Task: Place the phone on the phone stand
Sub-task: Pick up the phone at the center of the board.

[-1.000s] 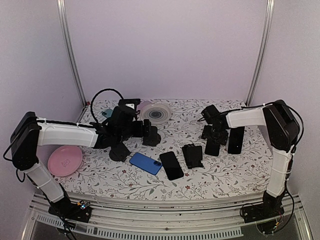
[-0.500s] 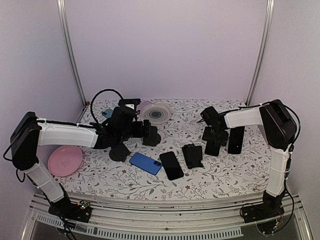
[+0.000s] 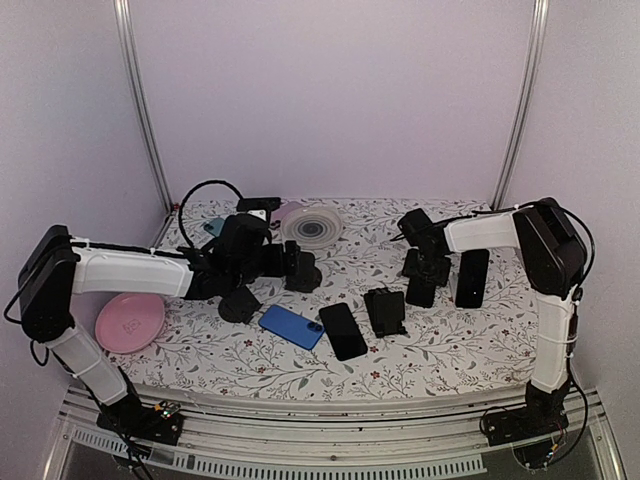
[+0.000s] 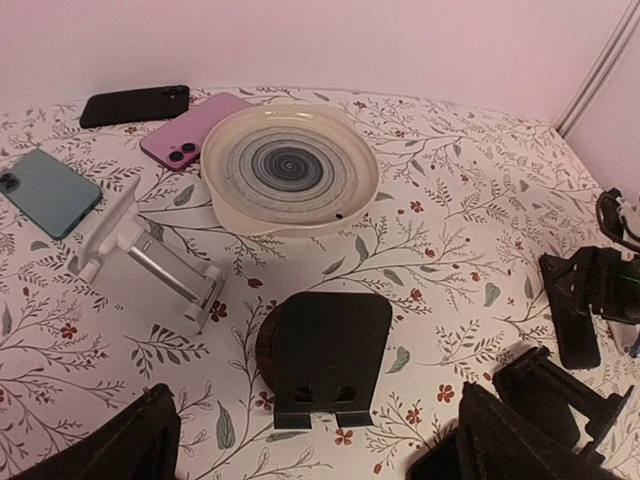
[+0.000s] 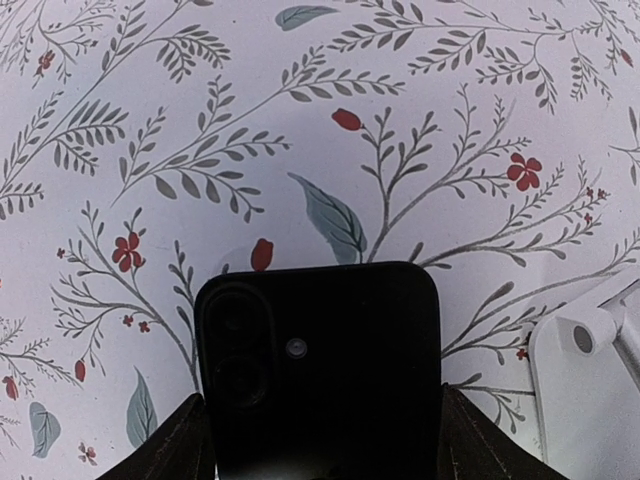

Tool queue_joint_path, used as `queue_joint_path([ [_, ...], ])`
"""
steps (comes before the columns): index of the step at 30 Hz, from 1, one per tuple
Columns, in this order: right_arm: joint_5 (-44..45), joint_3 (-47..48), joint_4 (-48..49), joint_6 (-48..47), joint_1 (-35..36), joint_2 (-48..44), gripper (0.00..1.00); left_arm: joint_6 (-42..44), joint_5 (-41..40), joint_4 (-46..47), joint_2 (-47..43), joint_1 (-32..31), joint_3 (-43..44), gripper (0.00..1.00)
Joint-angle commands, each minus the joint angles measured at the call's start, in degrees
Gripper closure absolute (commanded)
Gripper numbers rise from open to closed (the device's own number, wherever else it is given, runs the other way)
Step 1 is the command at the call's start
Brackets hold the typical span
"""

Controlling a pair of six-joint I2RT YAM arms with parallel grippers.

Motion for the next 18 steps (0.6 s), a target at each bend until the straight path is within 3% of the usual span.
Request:
queue_joint_path([
  [1, -1.2, 1.2, -0.8, -1.1, -0.2, 2.3, 0.45, -0.9, 0.3, 1.0, -2.3, -0.6, -1.2, 0.03],
  [18, 0.9, 3.5, -1.8, -3.6, -0.2, -0.1, 0.45, -1.8, 3.1, 2.2, -2.3, -0.6, -1.7, 0.03],
])
